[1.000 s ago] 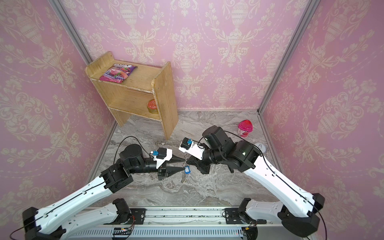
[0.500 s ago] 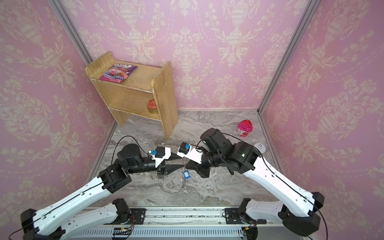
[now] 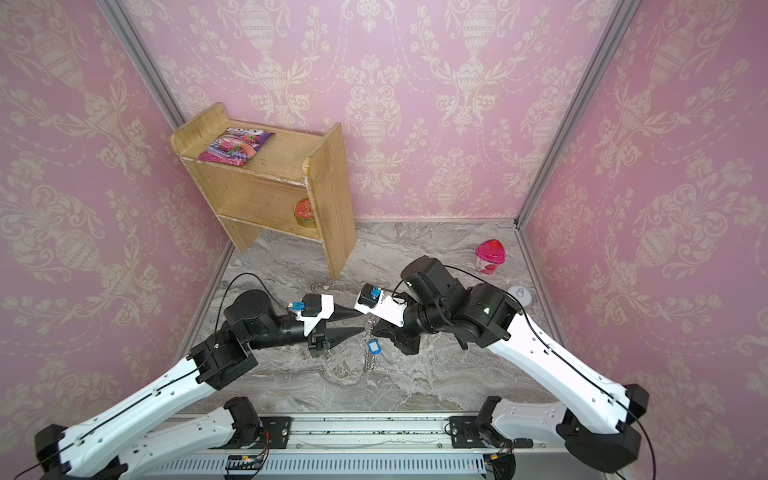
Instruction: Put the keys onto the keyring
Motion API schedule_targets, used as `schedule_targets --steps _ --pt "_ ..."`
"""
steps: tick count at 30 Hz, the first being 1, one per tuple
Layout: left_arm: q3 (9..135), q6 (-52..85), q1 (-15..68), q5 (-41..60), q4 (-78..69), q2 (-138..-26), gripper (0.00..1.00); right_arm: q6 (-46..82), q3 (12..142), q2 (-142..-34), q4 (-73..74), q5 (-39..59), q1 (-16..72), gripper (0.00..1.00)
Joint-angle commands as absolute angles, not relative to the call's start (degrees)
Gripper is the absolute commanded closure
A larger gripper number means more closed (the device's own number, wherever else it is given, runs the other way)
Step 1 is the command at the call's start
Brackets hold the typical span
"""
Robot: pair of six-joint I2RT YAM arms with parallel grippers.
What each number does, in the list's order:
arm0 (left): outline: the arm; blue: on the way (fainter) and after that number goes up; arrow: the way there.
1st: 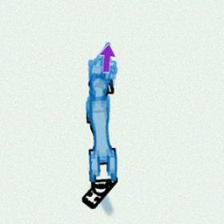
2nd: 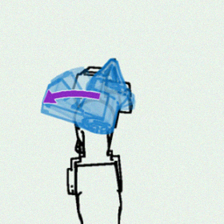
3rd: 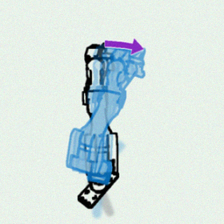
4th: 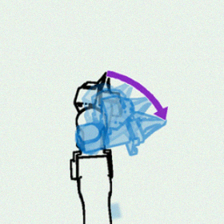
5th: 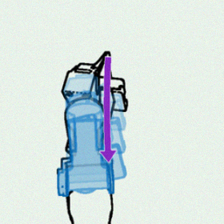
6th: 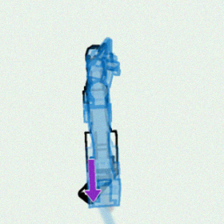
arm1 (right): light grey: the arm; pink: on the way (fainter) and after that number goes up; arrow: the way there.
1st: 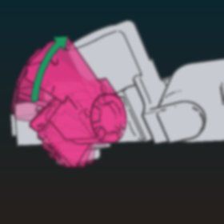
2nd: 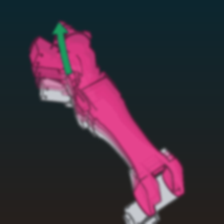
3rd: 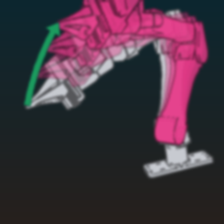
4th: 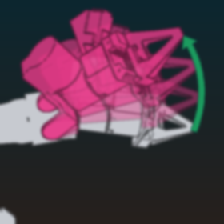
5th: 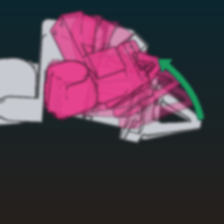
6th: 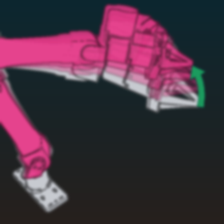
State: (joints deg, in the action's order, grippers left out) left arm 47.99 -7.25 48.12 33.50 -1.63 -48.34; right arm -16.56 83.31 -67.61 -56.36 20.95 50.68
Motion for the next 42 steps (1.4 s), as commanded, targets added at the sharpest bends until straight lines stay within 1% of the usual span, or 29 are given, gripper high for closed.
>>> schedule_targets --steps 1,5,9,22,35,42 --pt "49.7 -5.8 47.8 33.3 -1.3 -47.6 0.66 -17.5 84.7 -66.7 -56.1 20.4 51.0 1.0" --pt "50.6 -4.6 47.8 36.0 -0.2 -48.7 0.75 -17.5 85.0 -66.7 -56.1 20.1 51.1 1.0" --pt "50.9 -3.4 47.8 38.6 1.2 -50.9 0.78 -17.5 85.2 -66.5 -56.0 20.1 51.0 1.0" --pt "50.0 -2.1 47.8 40.2 0.9 -53.2 0.78 -17.9 85.2 -66.0 -55.7 20.5 51.0 1.0" --pt "49.7 -3.3 47.8 38.0 1.8 -53.3 0.68 -18.1 85.3 -65.5 -55.6 22.4 51.1 1.0" --pt "49.8 -2.1 47.8 39.4 1.1 -54.1 0.69 -18.0 84.9 -65.0 -54.5 21.4 51.1 1.0"
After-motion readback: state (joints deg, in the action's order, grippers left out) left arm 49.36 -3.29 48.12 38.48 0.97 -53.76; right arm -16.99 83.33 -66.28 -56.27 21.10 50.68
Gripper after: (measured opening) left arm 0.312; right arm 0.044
